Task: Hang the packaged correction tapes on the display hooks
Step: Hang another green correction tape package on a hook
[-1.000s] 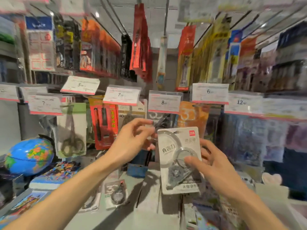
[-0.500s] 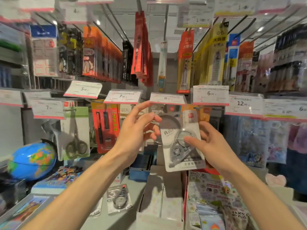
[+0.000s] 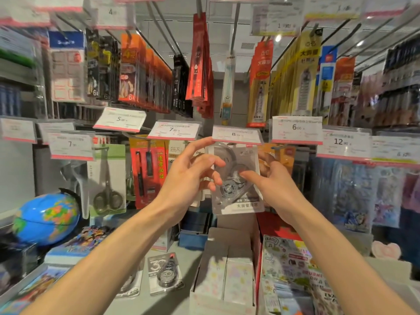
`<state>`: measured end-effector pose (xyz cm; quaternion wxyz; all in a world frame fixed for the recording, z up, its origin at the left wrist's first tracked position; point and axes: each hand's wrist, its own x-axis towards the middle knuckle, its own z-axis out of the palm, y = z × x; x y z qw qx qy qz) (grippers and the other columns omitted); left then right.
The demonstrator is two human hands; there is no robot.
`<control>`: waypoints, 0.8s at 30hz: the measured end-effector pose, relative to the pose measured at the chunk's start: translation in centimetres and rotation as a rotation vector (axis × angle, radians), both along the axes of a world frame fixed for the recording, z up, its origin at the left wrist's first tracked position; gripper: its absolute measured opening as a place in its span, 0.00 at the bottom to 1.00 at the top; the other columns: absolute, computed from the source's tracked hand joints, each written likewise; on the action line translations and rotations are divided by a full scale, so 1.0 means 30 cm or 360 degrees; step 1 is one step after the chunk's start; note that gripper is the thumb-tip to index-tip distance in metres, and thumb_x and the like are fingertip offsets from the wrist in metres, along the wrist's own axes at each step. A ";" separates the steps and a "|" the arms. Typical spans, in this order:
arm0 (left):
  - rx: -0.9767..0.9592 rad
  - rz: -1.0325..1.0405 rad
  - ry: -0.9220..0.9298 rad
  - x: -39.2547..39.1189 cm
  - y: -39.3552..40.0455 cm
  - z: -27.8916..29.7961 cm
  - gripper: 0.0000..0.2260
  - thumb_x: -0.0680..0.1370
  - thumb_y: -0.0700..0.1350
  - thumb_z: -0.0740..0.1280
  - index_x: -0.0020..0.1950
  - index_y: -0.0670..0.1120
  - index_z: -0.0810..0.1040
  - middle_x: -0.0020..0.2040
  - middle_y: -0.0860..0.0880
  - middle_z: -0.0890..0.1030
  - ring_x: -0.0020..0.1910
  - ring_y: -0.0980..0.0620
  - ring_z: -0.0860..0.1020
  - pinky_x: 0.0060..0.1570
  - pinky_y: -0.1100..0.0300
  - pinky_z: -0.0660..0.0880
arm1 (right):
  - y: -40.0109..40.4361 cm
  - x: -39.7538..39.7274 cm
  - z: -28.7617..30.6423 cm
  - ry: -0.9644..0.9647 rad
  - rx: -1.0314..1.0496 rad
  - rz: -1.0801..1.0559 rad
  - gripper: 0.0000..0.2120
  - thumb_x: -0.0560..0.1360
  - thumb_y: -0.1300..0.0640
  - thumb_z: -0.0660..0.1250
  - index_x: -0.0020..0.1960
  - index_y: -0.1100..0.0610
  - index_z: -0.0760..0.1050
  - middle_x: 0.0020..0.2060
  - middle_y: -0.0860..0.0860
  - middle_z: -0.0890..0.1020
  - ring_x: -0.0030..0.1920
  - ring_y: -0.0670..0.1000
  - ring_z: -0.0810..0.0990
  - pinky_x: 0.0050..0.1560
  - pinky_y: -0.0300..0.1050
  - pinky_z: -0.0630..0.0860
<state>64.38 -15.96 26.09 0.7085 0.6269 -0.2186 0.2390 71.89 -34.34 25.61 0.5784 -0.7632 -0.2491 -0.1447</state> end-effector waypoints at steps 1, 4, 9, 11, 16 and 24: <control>0.0012 0.0013 -0.0001 0.000 0.002 -0.002 0.15 0.82 0.37 0.62 0.66 0.52 0.74 0.43 0.48 0.84 0.31 0.51 0.78 0.32 0.59 0.75 | 0.003 0.005 0.002 -0.0016 -0.0013 -0.0012 0.19 0.77 0.59 0.71 0.61 0.41 0.73 0.48 0.36 0.85 0.49 0.35 0.84 0.46 0.31 0.78; 0.0032 0.0050 0.0016 0.007 0.010 -0.011 0.15 0.82 0.37 0.62 0.64 0.54 0.74 0.44 0.48 0.84 0.31 0.52 0.78 0.33 0.59 0.76 | 0.016 0.020 0.000 -0.0044 -0.0017 -0.0028 0.19 0.77 0.60 0.70 0.59 0.37 0.73 0.48 0.36 0.86 0.51 0.39 0.84 0.52 0.38 0.78; 0.0072 0.0125 0.0072 0.027 0.023 -0.038 0.15 0.83 0.38 0.62 0.64 0.55 0.75 0.47 0.47 0.84 0.34 0.53 0.79 0.34 0.59 0.78 | 0.034 0.025 -0.017 -0.0008 0.0008 -0.0009 0.23 0.77 0.57 0.71 0.68 0.42 0.70 0.56 0.40 0.85 0.56 0.41 0.84 0.60 0.48 0.80; 0.0211 0.0322 0.0044 0.049 0.030 -0.072 0.14 0.83 0.40 0.63 0.66 0.53 0.74 0.49 0.46 0.82 0.37 0.54 0.80 0.37 0.60 0.78 | 0.037 0.030 -0.026 -0.0013 0.0006 -0.0053 0.23 0.75 0.52 0.73 0.67 0.39 0.70 0.58 0.41 0.84 0.58 0.43 0.83 0.62 0.52 0.79; 0.0552 0.0733 0.0057 0.136 0.044 -0.162 0.16 0.80 0.57 0.66 0.66 0.59 0.70 0.55 0.55 0.79 0.54 0.60 0.78 0.57 0.58 0.76 | 0.055 0.016 -0.042 -0.0026 0.0060 -0.0170 0.17 0.71 0.43 0.73 0.45 0.20 0.70 0.55 0.43 0.85 0.57 0.48 0.83 0.61 0.59 0.78; 0.0652 0.0621 -0.0041 0.180 0.012 -0.172 0.24 0.80 0.55 0.66 0.74 0.65 0.64 0.47 0.55 0.80 0.43 0.50 0.80 0.49 0.59 0.81 | 0.054 -0.030 -0.065 -0.0335 -0.0190 -0.0431 0.33 0.77 0.45 0.69 0.77 0.43 0.58 0.73 0.43 0.70 0.73 0.46 0.68 0.72 0.51 0.68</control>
